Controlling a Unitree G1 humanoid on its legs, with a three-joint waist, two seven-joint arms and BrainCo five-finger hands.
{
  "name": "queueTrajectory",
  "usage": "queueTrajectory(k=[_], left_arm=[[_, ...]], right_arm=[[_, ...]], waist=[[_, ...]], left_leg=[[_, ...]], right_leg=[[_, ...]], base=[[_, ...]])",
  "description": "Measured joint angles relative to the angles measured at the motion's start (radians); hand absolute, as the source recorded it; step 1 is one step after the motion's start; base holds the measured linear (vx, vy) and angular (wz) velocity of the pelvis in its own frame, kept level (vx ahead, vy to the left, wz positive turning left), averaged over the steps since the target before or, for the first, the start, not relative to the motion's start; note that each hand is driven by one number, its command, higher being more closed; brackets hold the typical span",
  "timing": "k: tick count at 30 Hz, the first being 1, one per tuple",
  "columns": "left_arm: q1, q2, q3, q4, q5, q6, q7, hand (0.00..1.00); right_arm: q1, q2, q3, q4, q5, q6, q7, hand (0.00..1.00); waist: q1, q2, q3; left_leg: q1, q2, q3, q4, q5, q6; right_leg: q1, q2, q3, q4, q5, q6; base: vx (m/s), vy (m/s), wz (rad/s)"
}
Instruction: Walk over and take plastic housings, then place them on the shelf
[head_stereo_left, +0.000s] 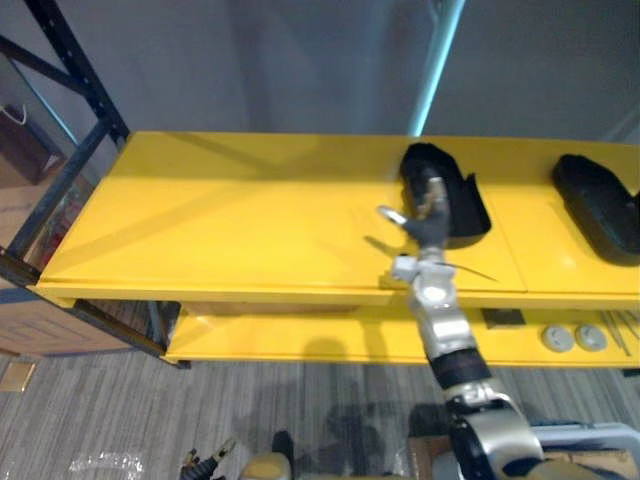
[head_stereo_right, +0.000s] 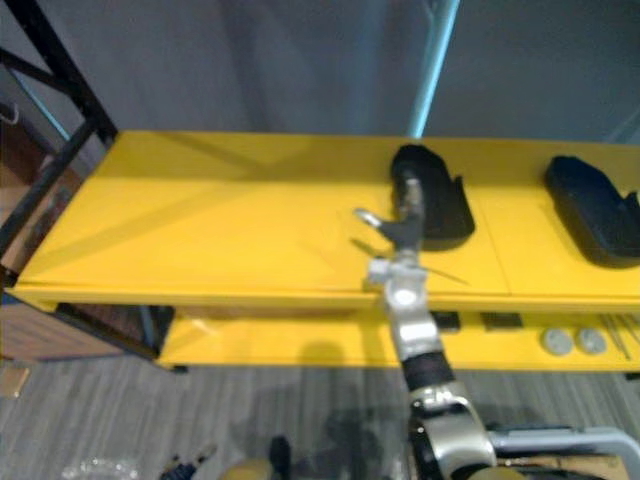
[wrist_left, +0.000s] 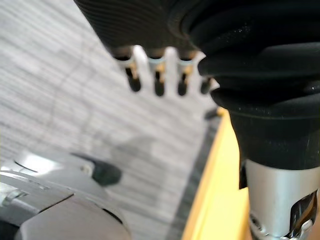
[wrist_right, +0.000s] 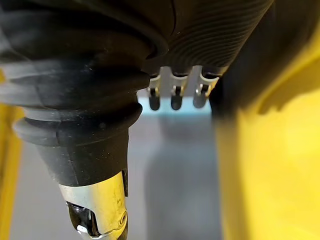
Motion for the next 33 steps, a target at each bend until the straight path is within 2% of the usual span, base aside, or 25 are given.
queueTrajectory(k=[3, 7, 12, 14, 18, 24, 30, 33], left_arm=[[0.004, 0.000, 0.000, 0.000, -0.001, -0.003, 0.002, 0.00], [0.008, 0.000, 0.003, 0.001, -0.004, -0.003, 0.005, 0.00], [0.022, 0.001, 0.003, 0.002, -0.005, -0.003, 0.005, 0.00], [0.033, 0.001, 0.002, 0.003, -0.006, -0.003, 0.005, 0.00], [0.054, 0.000, -0.005, 0.008, -0.006, -0.001, 0.004, 0.00], [0.074, 0.001, -0.006, 0.032, -0.006, 0.004, -0.002, 0.00], [0.077, 0.001, -0.006, 0.042, -0.006, 0.004, -0.004, 0.00], [0.077, 0.002, -0.006, 0.042, -0.006, 0.004, -0.006, 0.00]], right_arm=[[0.005, -0.040, -0.072, 0.000, 0.002, 0.002, -0.045, 0.00], [0.005, -0.106, -0.135, 0.018, 0.004, 0.006, -0.061, 0.00], [-0.022, -0.213, -0.217, 0.169, 0.046, 0.012, -0.053, 0.00], [-0.040, -0.245, -0.240, 0.230, 0.072, 0.015, -0.018, 0.00], [-0.082, -0.298, -0.239, 0.332, 0.120, 0.031, 0.103, 0.00], [-0.170, -0.328, -0.199, 0.473, 0.186, 0.094, 0.282, 0.00], [-0.194, -0.333, -0.180, 0.538, 0.234, 0.099, 0.421, 0.00], [-0.210, -0.334, -0.180, 0.549, 0.280, 0.099, 0.466, 0.00]], waist=[[-0.004, -0.002, -0.001], [-0.003, -0.003, -0.002], [-0.003, -0.005, -0.008], [-0.006, -0.002, -0.013], [-0.009, 0.005, -0.021], [-0.014, 0.014, -0.028], [-0.014, 0.016, -0.029], [-0.014, 0.017, -0.030]], left_leg=[[-0.002, 0.002, 0.006, 0.000, 0.000, 0.000], [-0.003, 0.000, 0.006, 0.000, 0.000, 0.000], [-0.008, -0.004, -0.007, 0.000, 0.001, 0.001], [-0.013, -0.006, -0.016, 0.000, 0.002, 0.002], [-0.017, -0.007, -0.021, 0.000, 0.008, 0.003], [-0.017, -0.006, -0.030, 0.000, 0.017, 0.005], [-0.017, -0.010, -0.043, 0.000, 0.021, 0.010], [-0.017, -0.013, -0.043, 0.000, 0.021, 0.010]], right_leg=[[-0.009, 0.003, 0.007, 0.001, 0.003, -0.002], [-0.010, 0.004, 0.007, 0.000, 0.003, -0.003], [-0.009, 0.004, -0.003, -0.001, 0.003, -0.003], [-0.012, 0.003, -0.007, 0.000, 0.003, -0.003], [-0.011, 0.003, -0.021, 0.002, 0.004, -0.003], [-0.010, 0.003, -0.029, 0.006, 0.004, -0.006], [-0.009, -0.002, -0.033, 0.011, 0.004, -0.005], [-0.009, -0.006, -0.032, 0.011, 0.005, -0.004]], base=[[-0.02, 0.004, -0.08], [0.00, 0.002, -0.01], [0.01, 0.000, 0.05], [0.02, -0.002, 0.09], [0.00, -0.001, 0.08], [-0.04, 0.005, 0.04], [-0.01, 0.004, 0.01], [0.00, 0.000, 0.00]])
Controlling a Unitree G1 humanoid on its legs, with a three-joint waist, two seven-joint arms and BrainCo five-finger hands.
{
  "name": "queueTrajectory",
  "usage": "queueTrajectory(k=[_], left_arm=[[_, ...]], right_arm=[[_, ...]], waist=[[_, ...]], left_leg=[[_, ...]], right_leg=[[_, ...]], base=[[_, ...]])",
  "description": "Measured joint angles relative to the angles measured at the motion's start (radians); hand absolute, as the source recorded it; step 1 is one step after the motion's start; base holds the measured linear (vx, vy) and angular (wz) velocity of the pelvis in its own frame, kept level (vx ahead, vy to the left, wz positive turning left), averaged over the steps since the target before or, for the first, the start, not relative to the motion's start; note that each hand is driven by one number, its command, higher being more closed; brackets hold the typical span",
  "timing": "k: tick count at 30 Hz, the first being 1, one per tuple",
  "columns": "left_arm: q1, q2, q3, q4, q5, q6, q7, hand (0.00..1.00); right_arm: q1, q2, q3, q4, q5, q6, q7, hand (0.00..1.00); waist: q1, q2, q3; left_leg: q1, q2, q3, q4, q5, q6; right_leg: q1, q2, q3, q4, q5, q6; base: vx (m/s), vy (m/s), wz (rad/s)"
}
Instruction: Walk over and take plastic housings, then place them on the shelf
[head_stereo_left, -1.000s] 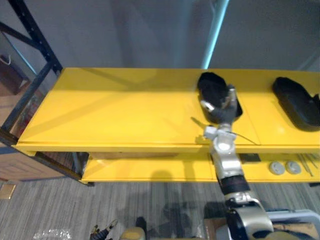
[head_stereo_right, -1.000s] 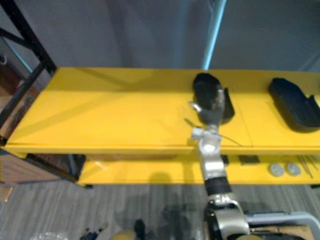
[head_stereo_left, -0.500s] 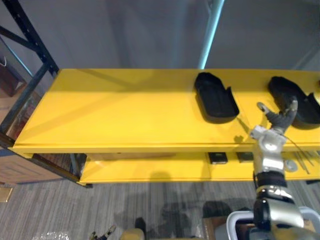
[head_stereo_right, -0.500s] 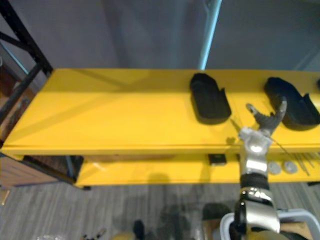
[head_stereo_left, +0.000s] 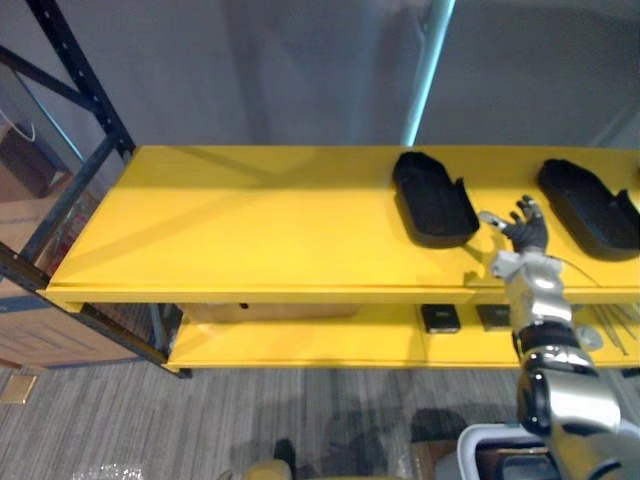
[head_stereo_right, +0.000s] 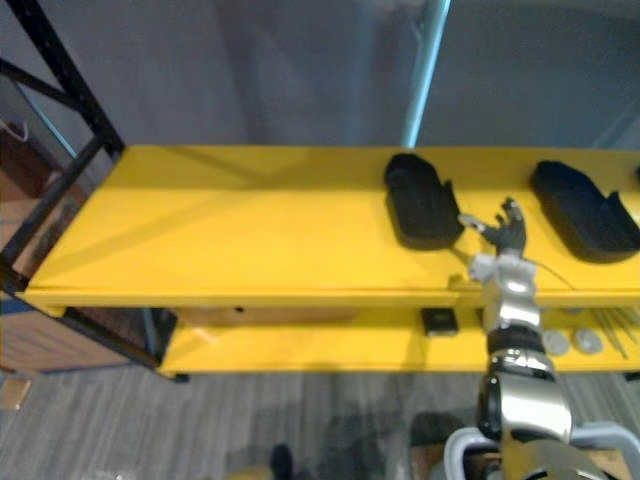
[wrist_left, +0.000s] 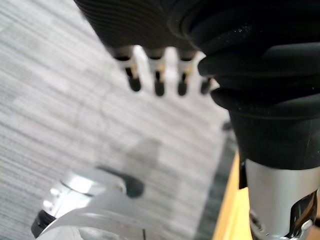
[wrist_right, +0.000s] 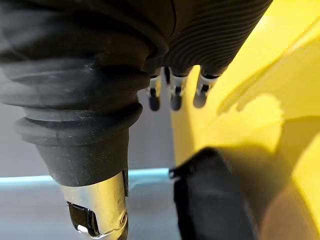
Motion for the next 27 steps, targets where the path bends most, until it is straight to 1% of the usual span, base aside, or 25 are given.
queueTrajectory(k=[6, 10, 17, 21, 25, 27], left_arm=[[0.000, 0.001, 0.000, -0.001, 0.000, 0.000, -0.005, 0.00], [0.000, 0.001, 0.000, 0.000, 0.001, -0.001, -0.021, 0.00], [-0.002, 0.001, 0.000, -0.001, 0.001, -0.001, -0.022, 0.00], [-0.005, 0.001, 0.000, -0.001, 0.001, -0.001, -0.022, 0.00], [-0.005, 0.001, 0.000, -0.001, 0.001, -0.001, -0.022, 0.00], [-0.005, 0.001, 0.000, -0.001, 0.001, 0.000, -0.022, 0.00]], right_arm=[[-0.009, 0.000, 0.002, 0.011, 0.037, 0.035, 0.049, 0.00], [-0.009, 0.000, 0.002, 0.011, 0.038, 0.037, 0.080, 0.00], [-0.009, 0.000, 0.020, 0.011, 0.038, 0.040, 0.108, 0.00], [-0.008, 0.000, 0.020, 0.011, 0.038, 0.063, 0.131, 0.00], [-0.008, 0.000, 0.020, 0.011, 0.038, 0.068, 0.149, 0.00], [-0.007, 0.000, 0.020, 0.011, 0.038, 0.078, 0.152, 0.00]], waist=[[0.000, 0.000, 0.000], [-0.002, 0.001, 0.000], [-0.007, 0.001, 0.000], [-0.007, 0.001, 0.000], [-0.007, 0.002, 0.000], [-0.007, 0.002, 0.000]], left_leg=[[0.000, 0.001, 0.001, 0.000, 0.000, 0.000], [0.000, 0.002, 0.002, 0.000, 0.000, 0.000], [0.002, 0.003, 0.004, 0.000, 0.000, 0.000], [0.003, 0.005, 0.014, 0.000, 0.000, -0.001], [0.004, 0.005, 0.018, 0.000, -0.001, -0.001], [0.006, 0.005, 0.018, 0.000, -0.001, -0.001]], right_leg=[[0.000, -0.001, 0.000, -0.001, 0.001, 0.001], [0.000, -0.001, 0.001, -0.001, 0.001, 0.001], [0.002, 0.000, 0.002, -0.002, 0.001, 0.001], [0.002, 0.001, 0.004, -0.004, 0.001, 0.001], [0.003, 0.001, 0.006, -0.006, 0.001, 0.001], [0.005, 0.002, 0.006, -0.007, 0.001, 0.001]], base=[[0.00, 0.000, 0.00], [0.00, 0.000, 0.00], [0.00, 0.000, 0.00], [0.00, 0.000, 0.00], [0.00, 0.000, -0.01], [0.00, 0.000, 0.00]])
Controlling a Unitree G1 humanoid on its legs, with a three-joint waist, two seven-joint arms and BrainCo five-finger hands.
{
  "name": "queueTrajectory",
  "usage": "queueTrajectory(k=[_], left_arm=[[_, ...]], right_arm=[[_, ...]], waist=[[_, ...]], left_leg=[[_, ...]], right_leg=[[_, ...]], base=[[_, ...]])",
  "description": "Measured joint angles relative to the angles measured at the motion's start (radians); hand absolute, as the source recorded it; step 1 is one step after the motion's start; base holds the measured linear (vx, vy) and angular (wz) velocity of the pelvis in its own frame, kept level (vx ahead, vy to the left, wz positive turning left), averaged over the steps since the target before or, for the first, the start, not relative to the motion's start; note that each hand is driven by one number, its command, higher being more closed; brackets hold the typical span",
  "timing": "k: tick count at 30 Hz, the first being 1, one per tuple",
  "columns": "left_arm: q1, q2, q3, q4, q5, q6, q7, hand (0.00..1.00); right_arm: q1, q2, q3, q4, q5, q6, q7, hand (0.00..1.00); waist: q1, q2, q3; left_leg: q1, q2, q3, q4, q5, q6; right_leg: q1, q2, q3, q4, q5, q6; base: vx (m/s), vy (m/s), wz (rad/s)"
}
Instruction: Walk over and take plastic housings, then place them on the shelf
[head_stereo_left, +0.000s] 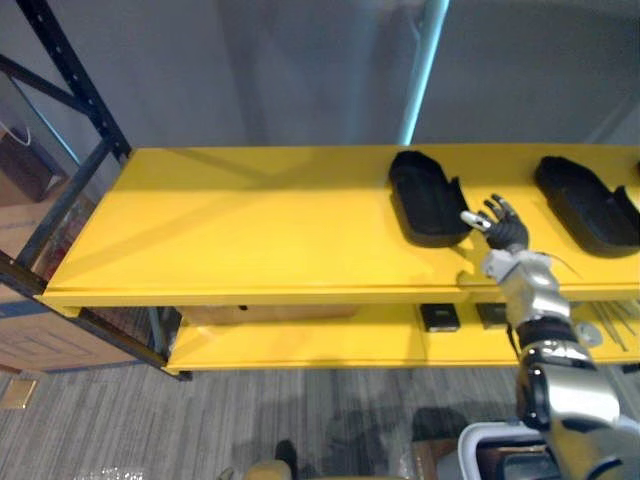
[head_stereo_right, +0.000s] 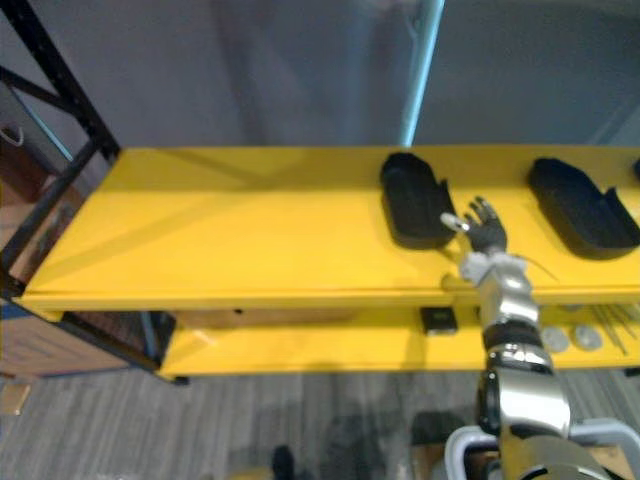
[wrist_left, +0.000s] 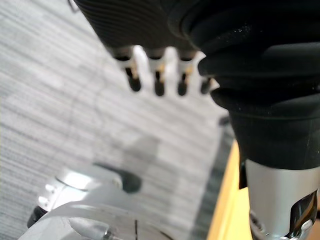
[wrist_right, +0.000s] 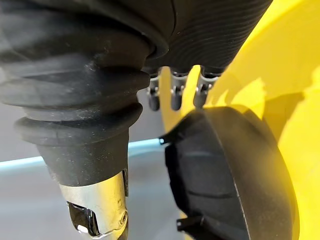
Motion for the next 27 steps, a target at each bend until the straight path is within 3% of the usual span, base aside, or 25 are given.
queueTrajectory(k=[27], left_arm=[[-0.018, 0.001, 0.000, 0.000, 0.000, 0.001, -0.004, 0.00]], right_arm=[[0.008, 0.000, 0.021, 0.004, -0.001, 0.021, 0.011, 0.00]], waist=[[0.005, 0.004, 0.001]], left_leg=[[0.008, 0.001, 0.004, 0.000, -0.003, -0.004]], right_leg=[[0.009, 0.004, 0.001, -0.006, -0.001, -0.002]], base=[[0.00, 0.000, 0.00]])
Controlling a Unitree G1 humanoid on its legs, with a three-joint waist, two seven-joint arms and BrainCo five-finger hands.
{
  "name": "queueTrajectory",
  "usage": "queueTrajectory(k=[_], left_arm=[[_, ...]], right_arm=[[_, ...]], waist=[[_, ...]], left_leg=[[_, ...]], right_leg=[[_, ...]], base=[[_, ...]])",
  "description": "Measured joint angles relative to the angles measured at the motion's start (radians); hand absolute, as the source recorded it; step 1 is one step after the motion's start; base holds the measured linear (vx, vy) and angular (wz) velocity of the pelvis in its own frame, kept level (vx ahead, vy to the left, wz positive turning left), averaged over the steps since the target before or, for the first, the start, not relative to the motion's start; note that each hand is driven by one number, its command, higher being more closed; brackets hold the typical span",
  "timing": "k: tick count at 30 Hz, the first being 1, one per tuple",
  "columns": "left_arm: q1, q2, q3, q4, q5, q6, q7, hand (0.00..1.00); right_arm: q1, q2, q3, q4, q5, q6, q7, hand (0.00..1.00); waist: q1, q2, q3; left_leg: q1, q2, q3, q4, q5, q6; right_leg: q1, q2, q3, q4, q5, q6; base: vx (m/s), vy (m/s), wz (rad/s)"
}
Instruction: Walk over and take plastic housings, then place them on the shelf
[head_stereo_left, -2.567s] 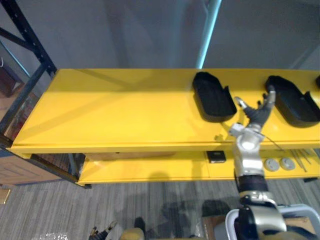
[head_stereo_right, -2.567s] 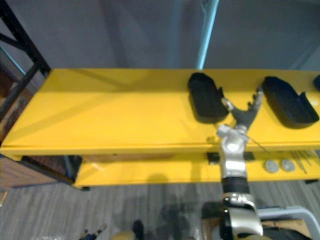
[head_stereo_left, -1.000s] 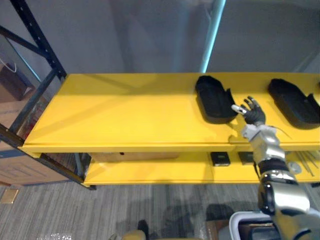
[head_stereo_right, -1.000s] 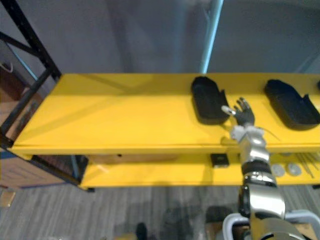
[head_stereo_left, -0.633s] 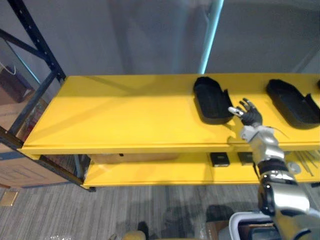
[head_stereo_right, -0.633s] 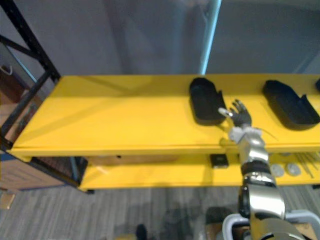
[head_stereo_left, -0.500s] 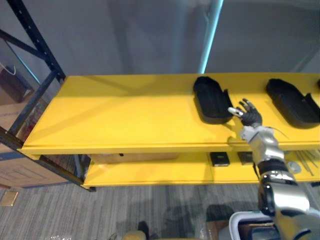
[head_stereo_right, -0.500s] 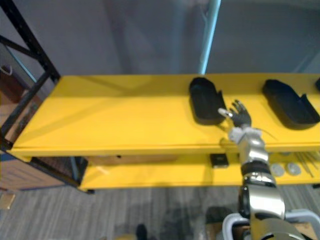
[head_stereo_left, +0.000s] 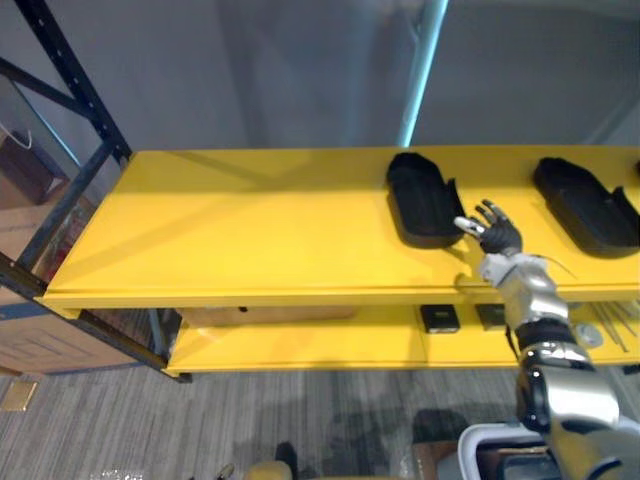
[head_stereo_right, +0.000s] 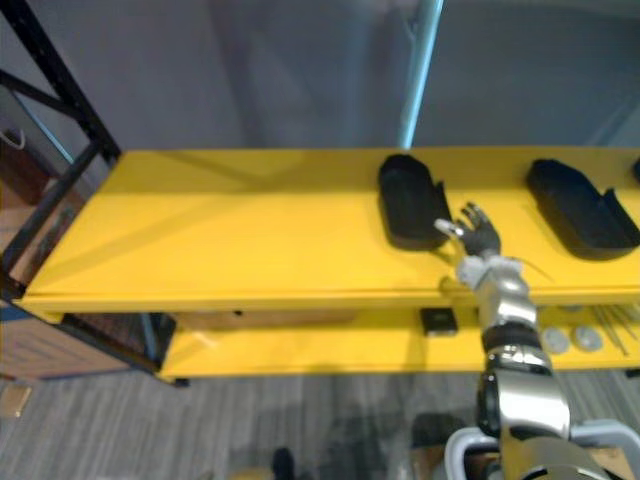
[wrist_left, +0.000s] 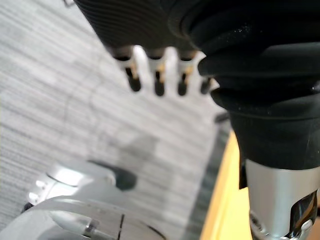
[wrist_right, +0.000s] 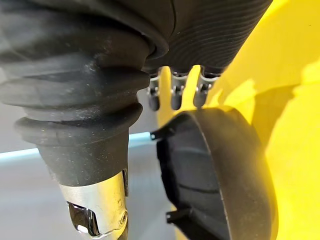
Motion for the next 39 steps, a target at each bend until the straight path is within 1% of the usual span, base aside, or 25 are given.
queueTrajectory(k=[1, 2, 4, 6, 7, 8, 10, 11, 12, 13, 14, 16, 19, 21, 24, 26, 27, 28, 30, 31, 33, 35, 37, 38, 39], left_arm=[[-0.001, 0.000, 0.000, 0.000, 0.000, 0.000, 0.000, 0.00], [-0.004, 0.000, 0.000, 0.000, 0.001, 0.000, -0.001, 0.00], [-0.007, 0.000, 0.000, 0.000, 0.001, 0.000, -0.005, 0.00], [-0.010, 0.000, -0.001, 0.000, 0.000, 0.000, -0.005, 0.00], [-0.016, 0.000, -0.001, -0.001, -0.001, 0.000, -0.004, 0.00], [-0.020, 0.000, -0.002, -0.001, -0.001, 0.000, -0.004, 0.00], [-0.030, 0.001, -0.008, -0.005, -0.006, 0.000, 0.003, 0.00], [-0.031, 0.002, -0.015, -0.007, -0.014, 0.000, 0.005, 0.00], [-0.030, 0.004, -0.021, -0.010, -0.030, 0.000, 0.007, 0.00], [-0.031, 0.007, -0.022, -0.011, -0.031, 0.000, 0.009, 0.00], [-0.030, 0.009, -0.022, -0.012, -0.030, 0.000, 0.010, 0.00], [-0.019, 0.024, -0.031, -0.008, -0.028, 0.001, 0.031, 0.00], [-0.025, 0.029, -0.040, 0.000, -0.017, 0.001, 0.042, 0.00], [-0.029, 0.029, -0.044, 0.003, 0.015, 0.001, 0.048, 0.00], [-0.043, 0.031, -0.078, 0.013, 0.020, 0.000, 0.058, 0.00], [-0.056, 0.030, -0.079, 0.028, 0.022, -0.002, 0.070, 0.00], [-0.065, 0.029, -0.080, 0.039, 0.029, -0.001, 0.073, 0.00], [-0.070, 0.028, -0.087, 0.040, 0.058, 0.000, 0.074, 0.00], [-0.083, 0.031, -0.115, 0.040, 0.095, 0.002, 0.072, 0.00], [-0.084, 0.031, -0.118, 0.040, 0.100, 0.003, 0.072, 0.00], [-0.089, 0.032, -0.120, 0.040, 0.137, 0.025, 0.065, 0.00], [-0.090, 0.039, -0.124, 0.041, 0.201, 0.043, 0.044, 0.00], [-0.094, 0.044, -0.147, 0.049, 0.245, 0.044, 0.029, 0.00], [-0.098, 0.050, -0.155, 0.061, 0.262, 0.044, 0.026, 0.00], [-0.102, 0.052, -0.156, 0.072, 0.270, 0.044, 0.024, 0.00]], right_arm=[[0.000, 0.000, 0.000, 0.000, 0.000, -0.001, -0.012, 0.00], [0.000, 0.000, 0.001, 0.000, -0.002, -0.005, -0.042, 0.00], [0.000, 0.002, 0.000, -0.003, -0.033, -0.053, -0.166, 0.00], [0.004, 0.002, -0.006, -0.040, -0.083, -0.074, -0.287, 0.00], [0.018, 0.004, -0.014, -0.110, -0.126, -0.089, -0.371, 0.00], [0.028, 0.008, -0.026, -0.159, -0.144, -0.095, -0.407, 0.00], [0.104, 0.038, -0.058, -0.409, -0.219, -0.112, -0.547, 0.00], [0.132, 0.049, -0.065, -0.477, -0.237, -0.112, -0.573, 0.00], [0.196, 0.074, -0.071, -0.596, -0.257, -0.111, -0.616, 0.00], [0.270, 0.107, -0.082, -0.693, -0.273, -0.110, -0.643, 0.00], [0.310, 0.126, -0.088, -0.734, -0.277, -0.110, -0.652, 0.00], [0.482, 0.190, -0.099, -0.855, -0.276, -0.111, -0.651, 0.00], [0.620, 0.227, -0.114, -0.906, -0.268, -0.122, -0.615, 0.00], [0.730, 0.269, -0.122, -0.911, -0.199, -0.161, -0.551, 0.00], [0.854, 0.329, -0.099, -0.883, -0.187, -0.201, -0.485, 0.00], [0.891, 0.351, -0.060, -0.838, -0.188, -0.218, -0.472, 0.00], [0.901, 0.365, -0.040, -0.819, -0.185, -0.225, -0.472, 0.00], [0.916, 0.389, -0.015, -0.808, -0.156, -0.241, -0.474, 0.00], [0.949, 0.432, 0.025, -0.814, -0.155, -0.274, -0.499, 0.00], [0.953, 0.438, 0.036, -0.816, -0.157, -0.279, -0.503, 0.00], [0.955, 0.453, 0.054, -0.828, -0.160, -0.281, -0.537, 0.00], [0.956, 0.451, 0.057, -0.837, -0.191, -0.281, -0.582, 0.00], [0.959, 0.449, 0.056, -0.841, -0.206, -0.281, -0.605, 0.00], [0.969, 0.449, 0.056, -0.849, -0.206, -0.281, -0.610, 0.00], [0.978, 0.449, 0.057, -0.858, -0.206, -0.281, -0.610, 0.00]], waist=[[0.000, 0.000, 0.000], [0.001, 0.000, 0.000], [0.003, 0.000, 0.000], [0.001, 0.000, 0.000], [-0.002, 0.000, -0.001], [-0.003, 0.001, -0.003], [-0.011, -0.002, -0.005], [-0.012, -0.003, -0.007], [-0.017, -0.009, -0.019], [-0.026, -0.020, -0.029], [-0.033, -0.026, -0.033], [-0.060, -0.047, -0.058], [-0.097, -0.046, -0.069], [-0.127, -0.038, -0.074], [-0.129, -0.025, -0.082], [-0.134, -0.016, -0.088], [-0.139, -0.012, -0.090], [-0.146, -0.013, -0.090], [-0.147, -0.008, -0.095], [-0.145, -0.005, -0.096], [-0.146, -0.001, -0.097], [-0.150, 0.002, -0.101], [-0.152, 0.000, -0.099], [-0.157, -0.003, -0.097], [-0.162, -0.004, -0.098]], left_leg=[[0.000, 0.000, 0.000, 0.000, 0.000, 0.000], [-0.001, 0.000, 0.000, 0.000, 0.000, 0.000], [-0.002, 0.002, 0.000, 0.000, -0.001, -0.001], [-0.004, 0.003, 0.001, 0.000, -0.001, -0.001], [-0.010, 0.004, 0.003, 0.000, -0.001, -0.001], [-0.016, 0.005, 0.004, 0.000, -0.001, -0.001], [-0.016, 0.007, 0.017, 0.001, -0.004, -0.003], [-0.014, 0.009, 0.024, 0.001, -0.007, -0.003], [-0.013, 0.012, 0.036, 0.001, -0.012, -0.005], [-0.009, 0.015, 0.060, 0.001, -0.013, -0.007], [-0.006, 0.018, 0.066, 0.001, -0.015, -0.009], [0.004, 0.027, 0.112, 0.001, -0.020, -0.016], [0.006, 0.030, 0.144, 0.001, -0.021, -0.016], [0.017, 0.039, 0.176, 0.001, -0.026, -0.016], [0.038, 0.049, 0.215, 0.000, -0.035, -0.016], [0.038, 0.051, 0.224, 0.000, -0.036, -0.014], [0.035, 0.052, 0.225, 0.000, -0.037, -0.015], [0.035, 0.052, 0.226, 0.000, -0.039, -0.018], [0.038, 0.054, 0.245, 0.000, -0.040, -0.017], [0.037, 0.055, 0.252, 0.000, -0.041, -0.016], [0.038, 0.058, 0.287, 0.000, -0.046, -0.018], [0.042, 0.064, 0.338, 0.001, -0.053, -0.022], [0.059, 0.066, 0.393, 0.001, -0.058, -0.027], [0.080, 0.070, 0.432, 0.002, -0.066, -0.035], [0.091, 0.072, 0.449, 0.003, -0.070, -0.038]], right_leg=[[0.000, 0.000, 0.000, 0.000, 0.000, 0.000], [0.000, 0.000, 0.000, 0.000, 0.000, 0.000], [-0.001, 0.000, 0.000, -0.001, 0.000, 0.000], [-0.004, 0.000, 0.001, -0.002, 0.000, 0.000], [-0.012, 0.001, 0.005, -0.001, 0.001, 0.001], [-0.019, 0.001, 0.008, -0.001, 0.002, 0.001], [-0.026, 0.003, 0.025, -0.001, 0.004, 0.001], [-0.028, 0.003, 0.030, -0.001, 0.004, 0.001], [-0.036, 0.006, 0.047, -0.002, 0.004, 0.001], [-0.039, 0.007, 0.061, -0.003, 0.005, -0.001], [-0.040, 0.009, 0.068, -0.003, 0.005, -0.001], [-0.059, 0.015, 0.113, -0.002, 0.007, -0.003], [-0.081, 0.020, 0.148, 0.000, 0.015, -0.011], [-0.096, 0.028, 0.188, 0.001, 0.023, -0.014], [-0.106, 0.038, 0.226, 0.004, 0.025, -0.016], [-0.119, 0.038, 0.241, 0.004, 0.022, -0.019], [-0.124, 0.037, 0.244, 0.007, 0.021, -0.017], [-0.124, 0.037, 0.246, 0.007, 0.022, -0.017], [-0.129, 0.038, 0.264, 0.008, 0.022, -0.018], [-0.136, 0.040, 0.276, 0.009, 0.022, -0.018], [-0.164, 0.047, 0.320, 0.018, 0.026, -0.023], [-0.191, 0.058, 0.373, 0.017, 0.046, -0.030], [-0.200, 0.072, 0.426, 0.009, 0.073, -0.028], [-0.199, 0.083, 0.465, -0.001, 0.081, -0.030], [-0.198, 0.087, 0.478, -0.003, 0.081, -0.030]], base=[[0.00, 0.000, 0.00], [0.00, 0.000, 0.00], [0.00, 0.000, 0.00], [0.00, 0.000, 0.00], [0.00, 0.000, 0.00], [0.01, 0.001, -0.05], [0.04, 0.005, -0.15], [0.06, 0.006, -0.28], [0.06, 0.004, -0.34], [0.07, 0.003, -0.35], [0.06, -0.001, -0.43], [0.03, -0.001, -0.52], [0.00, 0.014, -0.44], [-0.04, 0.016, -0.50], [-0.08, 0.009, -0.42], [-0.08, 0.017, -0.21], [-0.09, 0.023, -0.09], [-0.06, 0.020, -0.03], [-0.02, 0.027, -0.14], [0.00, 0.030, -0.34], [0.02, 0.032, -0.54], [0.04, 0.025, -0.69], [0.06, 0.017, -0.88], [0.08, 0.026, -0.96], [0.07, 0.020, -0.90]])
